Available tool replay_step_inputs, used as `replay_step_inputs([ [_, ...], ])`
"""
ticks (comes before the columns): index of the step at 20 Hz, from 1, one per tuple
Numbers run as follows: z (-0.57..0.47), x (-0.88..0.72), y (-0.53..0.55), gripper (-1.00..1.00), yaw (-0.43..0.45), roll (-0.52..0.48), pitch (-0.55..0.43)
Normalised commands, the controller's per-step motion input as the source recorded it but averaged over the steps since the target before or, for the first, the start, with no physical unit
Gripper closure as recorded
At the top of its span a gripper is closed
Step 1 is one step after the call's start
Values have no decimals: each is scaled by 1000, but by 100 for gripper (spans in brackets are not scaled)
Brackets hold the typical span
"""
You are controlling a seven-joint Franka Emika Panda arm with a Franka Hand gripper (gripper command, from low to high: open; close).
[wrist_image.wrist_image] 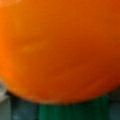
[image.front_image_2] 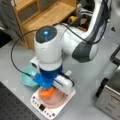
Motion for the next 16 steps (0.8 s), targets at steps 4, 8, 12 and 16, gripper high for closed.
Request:
replay_step_inputs([
  [4, -162, -50, 44, 100, 137, -167, -92],
  [8, -143, -72, 56, 100, 125, -166, -89],
  [12, -131, -48, 48, 100, 124, -162, -105],
  [16, -157, -19, 47, 100, 129, -135, -109],
])
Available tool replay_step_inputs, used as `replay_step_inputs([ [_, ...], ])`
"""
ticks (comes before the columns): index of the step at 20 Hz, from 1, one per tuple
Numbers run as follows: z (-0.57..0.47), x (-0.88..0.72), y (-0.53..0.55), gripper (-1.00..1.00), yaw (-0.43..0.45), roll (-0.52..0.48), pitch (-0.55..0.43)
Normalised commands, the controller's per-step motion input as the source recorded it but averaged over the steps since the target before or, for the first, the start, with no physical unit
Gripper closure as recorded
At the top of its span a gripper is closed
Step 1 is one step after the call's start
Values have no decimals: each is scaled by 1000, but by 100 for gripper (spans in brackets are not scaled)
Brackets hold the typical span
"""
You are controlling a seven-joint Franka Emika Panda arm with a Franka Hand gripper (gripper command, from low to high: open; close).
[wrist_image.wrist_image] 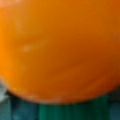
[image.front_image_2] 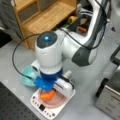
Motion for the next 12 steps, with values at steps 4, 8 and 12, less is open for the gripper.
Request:
replay_step_inputs([
  [4, -142, -26, 61, -100, 133, -131, -112],
  [8, -91, -48, 70, -100, 131, -125, -101],
  [12, -31, -75, 61, -100, 130, -132, -84],
])
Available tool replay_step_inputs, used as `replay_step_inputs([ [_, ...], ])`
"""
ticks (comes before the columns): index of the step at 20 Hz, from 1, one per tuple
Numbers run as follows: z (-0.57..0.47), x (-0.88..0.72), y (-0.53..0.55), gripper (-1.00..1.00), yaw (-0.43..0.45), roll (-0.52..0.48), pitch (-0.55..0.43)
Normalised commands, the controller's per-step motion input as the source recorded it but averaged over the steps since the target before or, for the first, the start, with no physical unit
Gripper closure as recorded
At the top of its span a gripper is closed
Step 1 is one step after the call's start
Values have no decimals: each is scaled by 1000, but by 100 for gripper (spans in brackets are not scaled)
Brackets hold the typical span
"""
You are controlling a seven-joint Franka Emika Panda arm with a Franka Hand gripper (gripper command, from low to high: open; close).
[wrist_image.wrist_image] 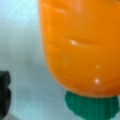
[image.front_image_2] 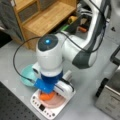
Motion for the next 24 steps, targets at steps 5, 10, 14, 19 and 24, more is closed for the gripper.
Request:
replay_step_inputs([
  [5, -12, -86, 51, -100, 127, -141, -85],
  [10, 23, -92, 43, -100, 133, -152, -73],
  [14, 86, -135, 40, -100, 140, -162, -40],
  [19, 252, -226, -21, -100, 155, -186, 19],
  [24, 321, -322, -140, -100, 156, -178, 19],
])
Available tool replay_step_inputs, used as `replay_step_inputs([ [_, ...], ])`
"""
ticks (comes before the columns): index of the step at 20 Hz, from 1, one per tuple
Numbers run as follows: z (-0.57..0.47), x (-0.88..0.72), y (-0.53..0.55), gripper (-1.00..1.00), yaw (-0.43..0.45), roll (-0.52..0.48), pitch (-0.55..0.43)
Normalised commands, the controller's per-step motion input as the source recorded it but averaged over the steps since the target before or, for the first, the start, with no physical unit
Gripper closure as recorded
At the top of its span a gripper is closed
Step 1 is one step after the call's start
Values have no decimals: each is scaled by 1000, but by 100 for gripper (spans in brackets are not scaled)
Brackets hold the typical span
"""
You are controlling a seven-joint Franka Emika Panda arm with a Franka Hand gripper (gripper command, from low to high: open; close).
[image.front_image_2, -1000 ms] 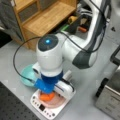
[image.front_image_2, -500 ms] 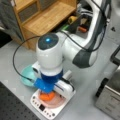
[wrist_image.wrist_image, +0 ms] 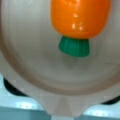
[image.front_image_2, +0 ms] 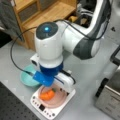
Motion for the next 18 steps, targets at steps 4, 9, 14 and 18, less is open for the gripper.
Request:
replay_step_inputs([
  [4, 68, -300, -157, -100, 151, -156, -31],
  [9, 149, -529, -286, -100, 131, -132, -27],
  [14, 138, -738, -387, -100, 132, -169, -89],
  [18, 45, -706, -296, -100, 72, -118, -145],
])
